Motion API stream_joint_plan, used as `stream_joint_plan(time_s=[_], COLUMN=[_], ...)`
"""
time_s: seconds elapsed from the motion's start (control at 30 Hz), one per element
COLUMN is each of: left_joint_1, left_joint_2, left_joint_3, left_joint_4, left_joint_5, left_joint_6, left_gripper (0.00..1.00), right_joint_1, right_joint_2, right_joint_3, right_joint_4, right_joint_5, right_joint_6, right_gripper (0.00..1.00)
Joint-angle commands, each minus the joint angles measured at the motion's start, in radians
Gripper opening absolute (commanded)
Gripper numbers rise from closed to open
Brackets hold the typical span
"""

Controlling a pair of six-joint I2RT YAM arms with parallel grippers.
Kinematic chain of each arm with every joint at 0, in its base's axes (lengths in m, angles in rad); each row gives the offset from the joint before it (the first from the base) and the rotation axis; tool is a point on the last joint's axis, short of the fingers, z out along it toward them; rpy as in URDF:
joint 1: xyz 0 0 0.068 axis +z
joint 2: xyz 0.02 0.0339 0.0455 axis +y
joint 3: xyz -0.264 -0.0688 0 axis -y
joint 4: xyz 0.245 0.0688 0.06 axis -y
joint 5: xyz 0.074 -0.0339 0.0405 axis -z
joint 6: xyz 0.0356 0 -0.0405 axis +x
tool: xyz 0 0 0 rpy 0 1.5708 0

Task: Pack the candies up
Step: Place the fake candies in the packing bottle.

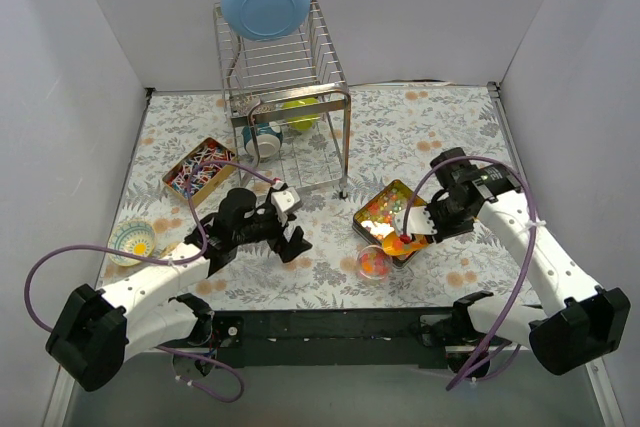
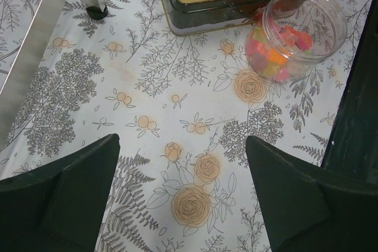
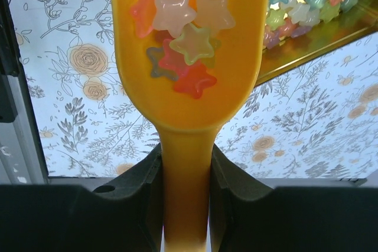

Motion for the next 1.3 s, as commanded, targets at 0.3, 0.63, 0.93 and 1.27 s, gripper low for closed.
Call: stream_joint_plan(time_s=[0.3,0.63,0.93,1.27], left_joint_1=[0.077,0.107,0.112,0.112], left_joint_2=[-0.04,-0.037,-0.036,-0.046], left_joint_3=[-0.045,-0.054,-0.054,-0.066], left_joint_4=[0.056,0.09,0.105,0.109], left_joint_5=[0.026,0.033,0.037,0.063], left_joint_6=[-0.016,-0.017,-0.024,-0.037], left_gripper=[0.89,0.9,0.91,0.91], right_joint_1=[0.28,0.417,0.511,0.572], right_joint_2=[0.098,0.175,0.164,0.121], right_joint_3=[0.07,0.123,0.1,0.119], right_joint_4=[0.031,-0.032,-0.032,-0.032], right_joint_5=[0.265,0.445,0.56,0.657], right_joint_6=[0.127,0.198,0.194,0.138], right_gripper=[0.01,0.01,0.01,0.01])
